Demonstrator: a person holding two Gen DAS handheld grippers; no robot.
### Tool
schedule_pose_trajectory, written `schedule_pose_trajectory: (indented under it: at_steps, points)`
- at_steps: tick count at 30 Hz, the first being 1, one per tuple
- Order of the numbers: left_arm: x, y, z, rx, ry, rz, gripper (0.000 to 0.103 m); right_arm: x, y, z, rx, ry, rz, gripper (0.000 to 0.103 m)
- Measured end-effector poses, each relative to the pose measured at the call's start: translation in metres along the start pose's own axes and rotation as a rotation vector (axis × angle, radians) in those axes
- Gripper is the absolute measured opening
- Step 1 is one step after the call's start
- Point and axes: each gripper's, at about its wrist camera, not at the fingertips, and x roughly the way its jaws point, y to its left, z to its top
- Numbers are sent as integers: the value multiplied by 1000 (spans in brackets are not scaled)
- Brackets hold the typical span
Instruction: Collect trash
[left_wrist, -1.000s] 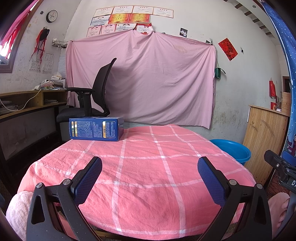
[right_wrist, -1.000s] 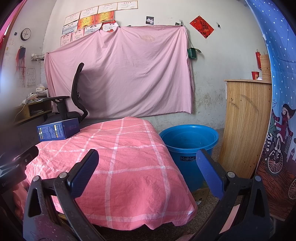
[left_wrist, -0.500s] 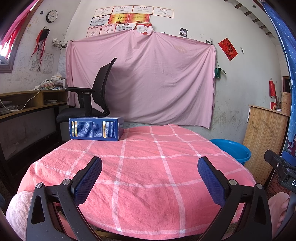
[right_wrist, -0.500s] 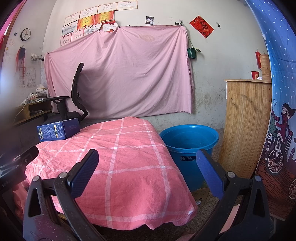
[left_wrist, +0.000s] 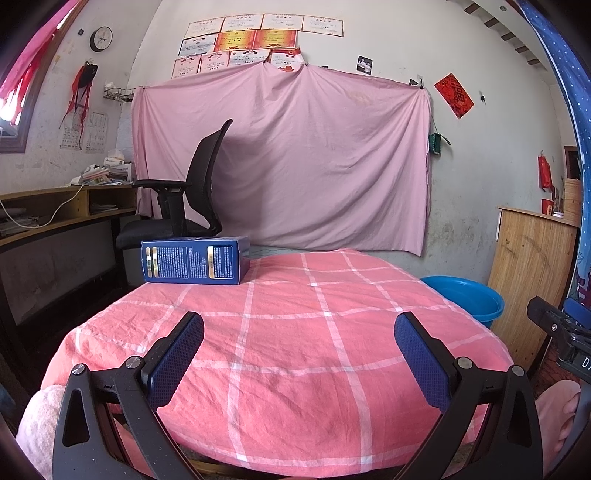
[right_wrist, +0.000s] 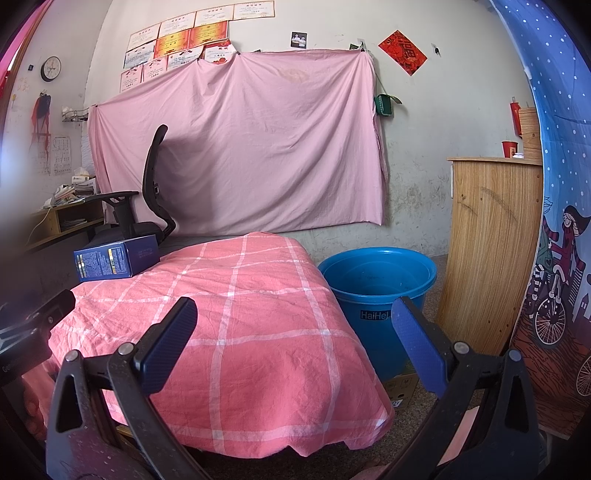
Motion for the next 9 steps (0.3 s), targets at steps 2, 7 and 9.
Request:
schedule_pose_trajectory:
  at_steps: [2, 7, 9]
  points:
    - [0, 0, 0, 4, 1, 0, 101, 0, 0, 0, 0, 0, 0, 103]
    - [1, 0, -1, 7, 2, 0, 101, -1, 2, -1, -2, 1, 0, 103]
    - [2, 1, -1, 3, 8, -3, 101, -1, 3, -1, -1, 2, -1, 103]
